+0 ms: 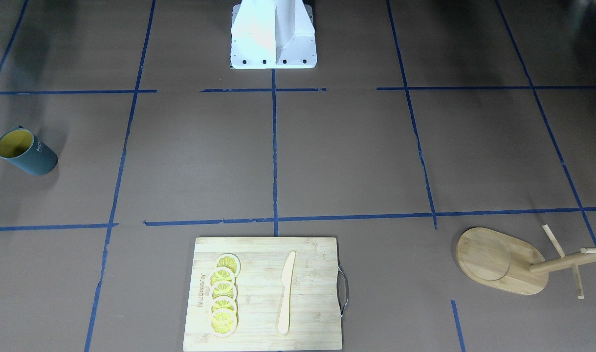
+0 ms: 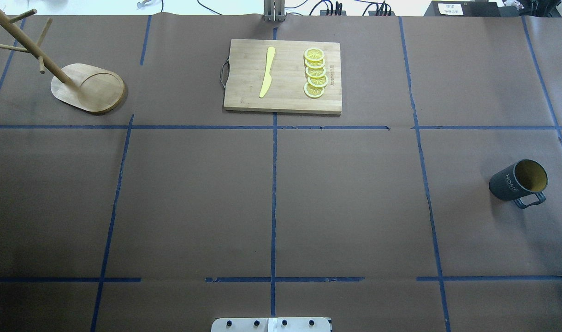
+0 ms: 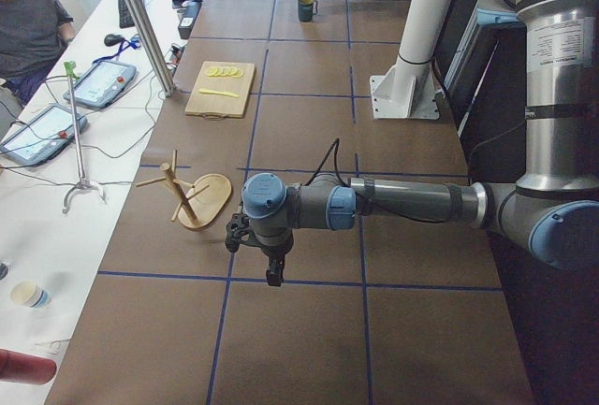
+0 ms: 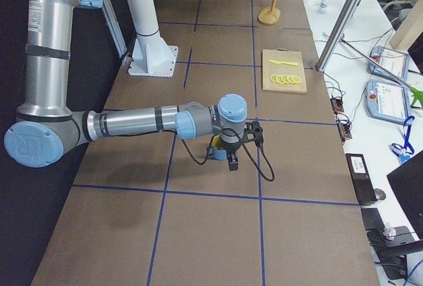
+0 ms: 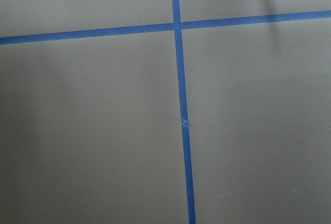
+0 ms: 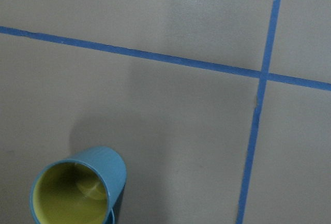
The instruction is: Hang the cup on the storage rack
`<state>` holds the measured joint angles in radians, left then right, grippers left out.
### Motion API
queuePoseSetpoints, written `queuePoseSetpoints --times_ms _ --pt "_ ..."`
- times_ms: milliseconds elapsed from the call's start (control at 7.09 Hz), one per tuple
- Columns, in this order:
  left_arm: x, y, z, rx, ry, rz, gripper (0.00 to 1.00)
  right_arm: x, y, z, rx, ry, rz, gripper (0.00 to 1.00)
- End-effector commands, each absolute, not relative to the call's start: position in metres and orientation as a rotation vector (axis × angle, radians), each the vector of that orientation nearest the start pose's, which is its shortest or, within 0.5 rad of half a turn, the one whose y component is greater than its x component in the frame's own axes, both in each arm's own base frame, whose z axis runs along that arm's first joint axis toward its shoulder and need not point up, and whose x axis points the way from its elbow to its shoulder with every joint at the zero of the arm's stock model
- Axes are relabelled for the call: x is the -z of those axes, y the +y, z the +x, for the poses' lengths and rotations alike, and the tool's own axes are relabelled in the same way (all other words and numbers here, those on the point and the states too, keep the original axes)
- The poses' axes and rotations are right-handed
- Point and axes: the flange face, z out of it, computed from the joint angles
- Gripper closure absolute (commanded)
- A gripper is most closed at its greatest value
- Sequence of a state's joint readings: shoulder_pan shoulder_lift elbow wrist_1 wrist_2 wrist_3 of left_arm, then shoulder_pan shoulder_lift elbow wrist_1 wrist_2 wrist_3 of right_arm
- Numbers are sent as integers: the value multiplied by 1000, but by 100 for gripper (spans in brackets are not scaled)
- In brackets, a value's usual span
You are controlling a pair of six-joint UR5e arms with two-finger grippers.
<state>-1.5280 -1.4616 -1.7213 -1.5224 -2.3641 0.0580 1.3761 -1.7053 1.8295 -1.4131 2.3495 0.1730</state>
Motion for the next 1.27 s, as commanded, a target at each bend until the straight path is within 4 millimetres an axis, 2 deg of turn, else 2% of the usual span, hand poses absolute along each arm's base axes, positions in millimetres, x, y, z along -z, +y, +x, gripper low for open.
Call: queuePoseSetpoints --times_ms 0,141,423,847,1129 --pt "-637 -448 -43 -95 793 5 0 -573 -441 -70 82 -818 141 0" --pt "-636 -448 -43 -94 795 5 0 -576 -440 -86 67 -812 149 0" --pt "-636 -448 -43 -96 795 6 0 -608 -435 -118 108 -814 137 0" --pt "-638 -446 -43 -93 795 1 0 -620 -426 -138 147 -808 101 0" --pt "-638 -445 -43 -93 795 1 0 -633 -421 -155 175 -788 74 10"
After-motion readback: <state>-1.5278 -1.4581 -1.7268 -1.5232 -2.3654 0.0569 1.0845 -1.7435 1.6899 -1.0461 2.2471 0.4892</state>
